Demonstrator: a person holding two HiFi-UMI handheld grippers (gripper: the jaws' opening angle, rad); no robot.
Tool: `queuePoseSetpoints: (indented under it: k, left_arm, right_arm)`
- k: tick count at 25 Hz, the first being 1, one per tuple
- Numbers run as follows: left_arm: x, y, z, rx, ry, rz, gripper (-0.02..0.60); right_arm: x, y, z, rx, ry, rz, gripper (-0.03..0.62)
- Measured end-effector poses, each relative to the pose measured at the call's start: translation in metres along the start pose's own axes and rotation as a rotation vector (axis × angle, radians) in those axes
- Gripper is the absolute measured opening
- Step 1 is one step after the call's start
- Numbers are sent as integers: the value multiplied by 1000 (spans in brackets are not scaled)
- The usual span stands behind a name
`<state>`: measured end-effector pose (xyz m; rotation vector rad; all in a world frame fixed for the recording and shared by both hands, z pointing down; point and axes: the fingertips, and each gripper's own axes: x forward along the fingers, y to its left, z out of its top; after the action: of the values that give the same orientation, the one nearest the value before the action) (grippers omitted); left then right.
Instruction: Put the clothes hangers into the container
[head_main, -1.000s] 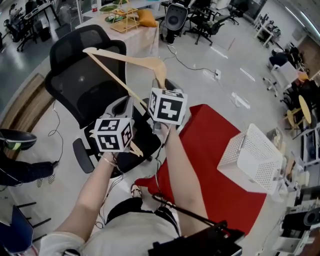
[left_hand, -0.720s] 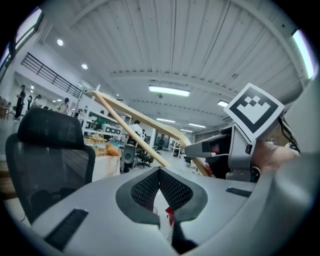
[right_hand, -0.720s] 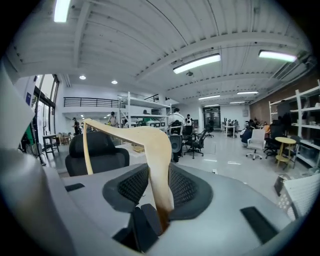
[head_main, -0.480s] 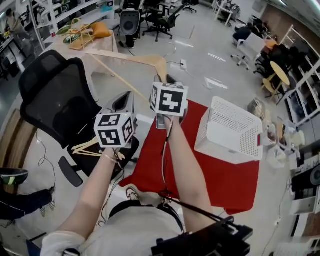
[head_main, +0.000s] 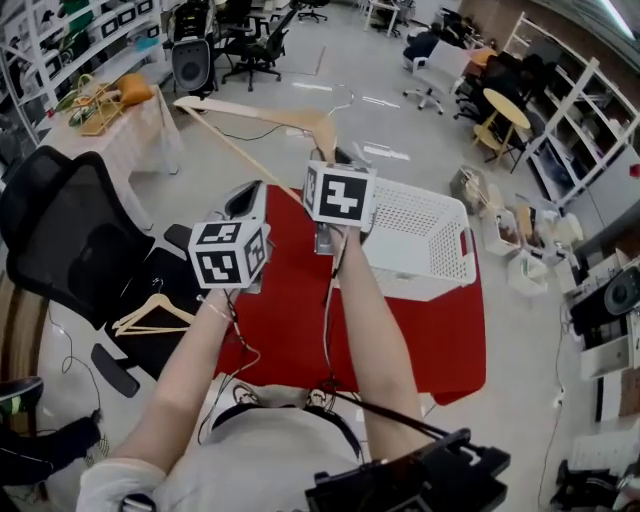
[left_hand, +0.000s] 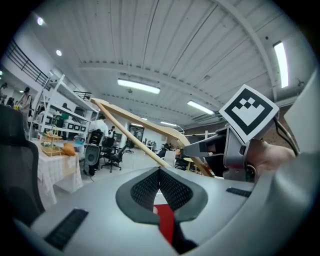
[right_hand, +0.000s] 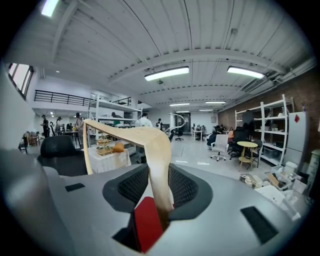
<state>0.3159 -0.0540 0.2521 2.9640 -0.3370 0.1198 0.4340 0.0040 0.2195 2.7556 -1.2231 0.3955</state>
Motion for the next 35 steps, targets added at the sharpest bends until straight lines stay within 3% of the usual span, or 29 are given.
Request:
queuePoseSetpoints:
  k: [9, 17, 26, 35]
  left_arm:
    - [60, -118, -1, 19, -1, -142, 0]
    - [102, -182, -14, 11, 47, -171, 0]
    - [123, -218, -50, -10, 134, -170, 0]
    - [132, -225, -80, -13, 195, -144, 0]
  right_arm:
    - [-31, -134, -9, 61, -11, -118, 133]
    - [-33, -212, -25, 44, 33, -124, 133]
    - [-15, -254, -77, 17, 146, -80, 133]
    - [9, -263, -138, -7, 268, -18, 135]
